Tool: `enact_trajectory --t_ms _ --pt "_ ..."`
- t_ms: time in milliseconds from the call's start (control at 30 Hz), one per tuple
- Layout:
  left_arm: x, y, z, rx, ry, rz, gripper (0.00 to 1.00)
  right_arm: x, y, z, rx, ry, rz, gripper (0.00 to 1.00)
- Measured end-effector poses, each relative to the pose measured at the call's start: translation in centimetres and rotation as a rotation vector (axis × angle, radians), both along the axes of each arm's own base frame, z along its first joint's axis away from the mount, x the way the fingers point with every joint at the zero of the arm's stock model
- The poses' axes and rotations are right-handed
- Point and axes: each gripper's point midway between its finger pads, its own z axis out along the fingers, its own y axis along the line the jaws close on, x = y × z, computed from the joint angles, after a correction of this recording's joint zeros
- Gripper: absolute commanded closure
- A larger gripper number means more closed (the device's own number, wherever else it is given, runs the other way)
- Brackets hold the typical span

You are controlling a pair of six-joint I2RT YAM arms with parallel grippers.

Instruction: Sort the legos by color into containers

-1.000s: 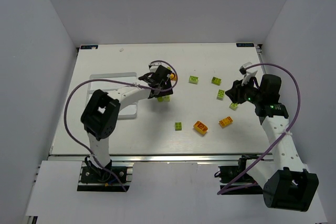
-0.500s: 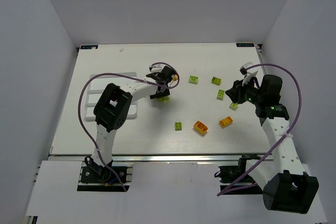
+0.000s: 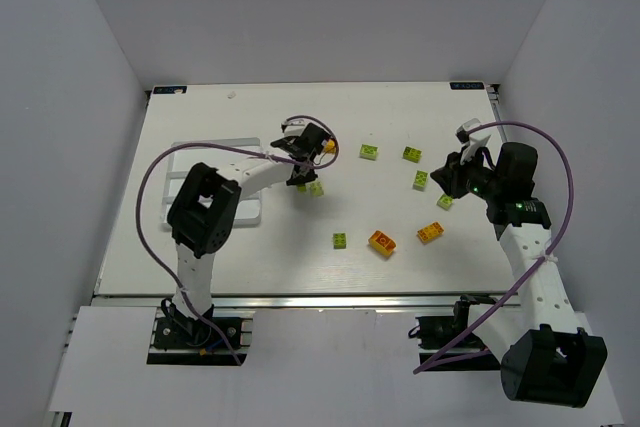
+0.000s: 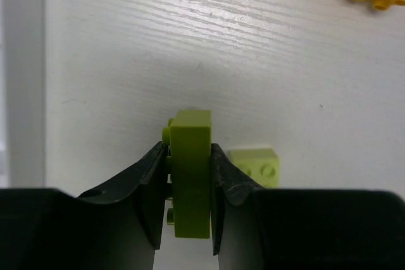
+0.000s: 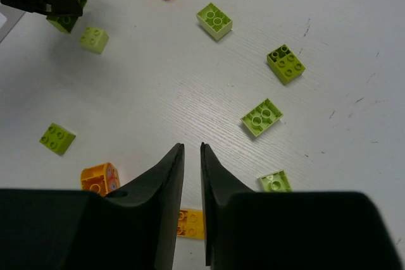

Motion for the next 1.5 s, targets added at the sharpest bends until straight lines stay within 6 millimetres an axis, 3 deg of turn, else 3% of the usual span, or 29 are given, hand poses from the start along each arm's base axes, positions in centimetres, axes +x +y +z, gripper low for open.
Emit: enact_trajectory --t_ms 67,200,267,333,433,533,667,767,833,900,933,967,1000,1133,1233,1300,1333,1367,1400,1433,1467,1500 --pt "-0.6 0.6 2.1 -0.007 -0.026 -0.02 1.0 -0.1 0.1 0.0 0.002 0.0 0.01 0.89" --pt "-1.6 3.0 8.7 -0.068 -0.135 -0.016 1.0 -0.1 0.3 -0.2 0.009 0.008 0.022 0.93" --pt "-2.2 5.6 11.4 -0.104 -0.191 0.023 1.0 -0.1 0.4 -0.2 0.012 0.011 0.026 0.94" --pt "-2.8 8.9 12.5 -0.116 -0.22 0.086 1.0 -0.2 0.5 -0.2 0.014 0.012 0.03 0.94" --pt "-3.8 13.7 10.5 -0.09 -0.174 0.209 1.0 -0.2 0.6 -0.2 0.016 0.013 0.035 0.94" --pt "-5.5 16.7 6.1 -0.055 -0.052 0.31 1.0 -0.2 0.7 -0.2 0.017 0.013 0.038 0.94" --pt "-8.1 18.7 1.9 -0.075 0.079 0.415 1.0 -0.2 0.7 -0.3 0.018 0.015 0.038 0.94" --pt "-8.3 19.2 1.2 -0.13 0.092 0.484 0.98 -0.2 0.7 -0.3 0.018 0.015 0.038 0.94" --pt "-8.3 19.5 1.0 -0.158 0.09 0.522 0.96 -0.2 0.7 -0.3 0.019 0.016 0.037 0.86" --pt "-8.2 19.7 0.8 -0.186 0.089 0.551 0.73 -0.3 0.7 -0.3 0.021 0.018 0.036 0.76" --pt "-8.2 19.7 0.7 -0.198 0.089 0.562 0.63 -0.2 0.7 -0.3 0.02 0.017 0.038 0.65" --pt "-8.2 19.7 0.6 -0.207 0.091 0.571 0.53 -0.3 0.7 -0.3 0.022 0.019 0.038 0.6" --pt "-8.3 19.8 0.5 -0.211 0.094 0.577 0.38 -0.3 0.8 -0.4 0.021 0.021 0.042 0.51" --pt "-8.4 19.9 0.7 -0.229 0.085 0.595 0.19 -0.4 1.0 -0.9 0.019 0.031 0.07 0.33" --pt "-8.2 20.0 1.7 -0.243 0.058 0.596 0.17 -0.7 1.5 -1.1 0.022 0.04 0.104 0.28" --pt "-8.2 20.1 2.3 -0.247 0.046 0.592 0.18 -1.0 1.9 -1.1 0.025 0.039 0.133 0.29" --pt "-8.2 20.1 2.7 -0.249 0.038 0.585 0.27 -1.1 2.1 -1.1 0.027 0.036 0.147 0.3" --pt "-8.1 20.1 3.1 -0.252 0.032 0.58 0.39 -1.2 2.4 -1.0 0.028 0.034 0.159 0.32" --pt "-7.9 20.0 3.6 -0.254 0.022 0.568 0.59 -1.3 2.6 -1.0 0.028 0.031 0.171 0.41" --pt "-7.8 19.8 4.3 -0.262 0.009 0.541 0.92 -1.4 2.8 -1.0 0.024 0.026 0.181 0.49" --pt "-7.6 19.6 5.1 -0.274 -0.008 0.51 1.0 -1.4 2.9 -1.0 0.022 0.024 0.188 0.57" --pt "-7.6 19.3 6.1 -0.284 -0.03 0.462 1.0 -1.4 3.0 -1.0 0.02 0.024 0.189 0.73"
